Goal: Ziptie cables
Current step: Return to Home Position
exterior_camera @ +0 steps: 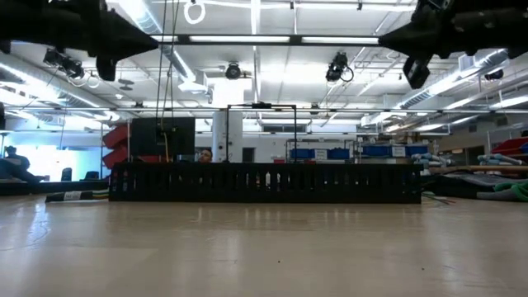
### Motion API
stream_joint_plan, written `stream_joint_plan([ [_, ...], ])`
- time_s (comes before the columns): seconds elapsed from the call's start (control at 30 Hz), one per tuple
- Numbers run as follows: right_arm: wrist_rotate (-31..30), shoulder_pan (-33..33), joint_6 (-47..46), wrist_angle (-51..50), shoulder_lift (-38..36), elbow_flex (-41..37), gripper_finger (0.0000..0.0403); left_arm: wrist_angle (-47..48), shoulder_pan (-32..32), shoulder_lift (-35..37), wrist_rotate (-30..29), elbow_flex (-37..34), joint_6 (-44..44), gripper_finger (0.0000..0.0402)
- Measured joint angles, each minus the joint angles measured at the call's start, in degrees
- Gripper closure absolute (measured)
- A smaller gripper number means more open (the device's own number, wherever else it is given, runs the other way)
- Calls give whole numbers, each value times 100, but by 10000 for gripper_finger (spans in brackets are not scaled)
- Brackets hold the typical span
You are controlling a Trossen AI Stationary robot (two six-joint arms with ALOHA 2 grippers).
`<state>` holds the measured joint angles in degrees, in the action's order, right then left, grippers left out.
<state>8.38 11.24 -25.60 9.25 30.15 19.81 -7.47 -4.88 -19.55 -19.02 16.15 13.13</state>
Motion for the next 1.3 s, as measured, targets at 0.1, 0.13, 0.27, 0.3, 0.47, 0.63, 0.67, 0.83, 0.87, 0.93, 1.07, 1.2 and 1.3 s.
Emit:
stream_joint_plan([
  [0.1,541,-6,292,478,425,0,402,553,0,396,-8,-42,22,401],
  [0.13,740,-16,344,698,570,0,402,723,0,480,-26,-46,63,401],
  [0.27,1360,-165,614,1445,842,2,402,1119,0,862,-140,-46,206,401],
  [0.3,1374,-212,717,1503,830,2,402,1181,0,961,-249,-46,224,401],
  [0.47,1324,-300,1023,1299,572,2,402,1725,0,1466,-740,-44,352,401],
  [0.63,1324,-306,1125,533,113,2,402,2279,1,1959,-827,-44,563,401],
  [0.67,1315,-306,1165,340,-6,2,402,2246,0,1959,-819,-42,575,401],
  [0.83,1234,-306,1244,-277,-566,2,403,2193,0,1958,-735,-108,558,401],
  [0.87,1221,-306,1293,-363,-654,2,402,2206,0,1956,-755,-164,587,401],
  [0.93,1161,-306,1406,-503,-801,2,402,2116,0,1955,-771,-310,688,401],
  [1.07,1071,-304,1458,-775,-970,2,402,1354,0,1955,-782,-739,813,401],
  [1.2,967,-304,1484,-1013,-1005,2,402,585,0,1956,-748,-1066,793,401],
  [1.3,806,-304,1491,-1212,-1005,2,402,270,0,1956,-610,-1267,788,401],
])
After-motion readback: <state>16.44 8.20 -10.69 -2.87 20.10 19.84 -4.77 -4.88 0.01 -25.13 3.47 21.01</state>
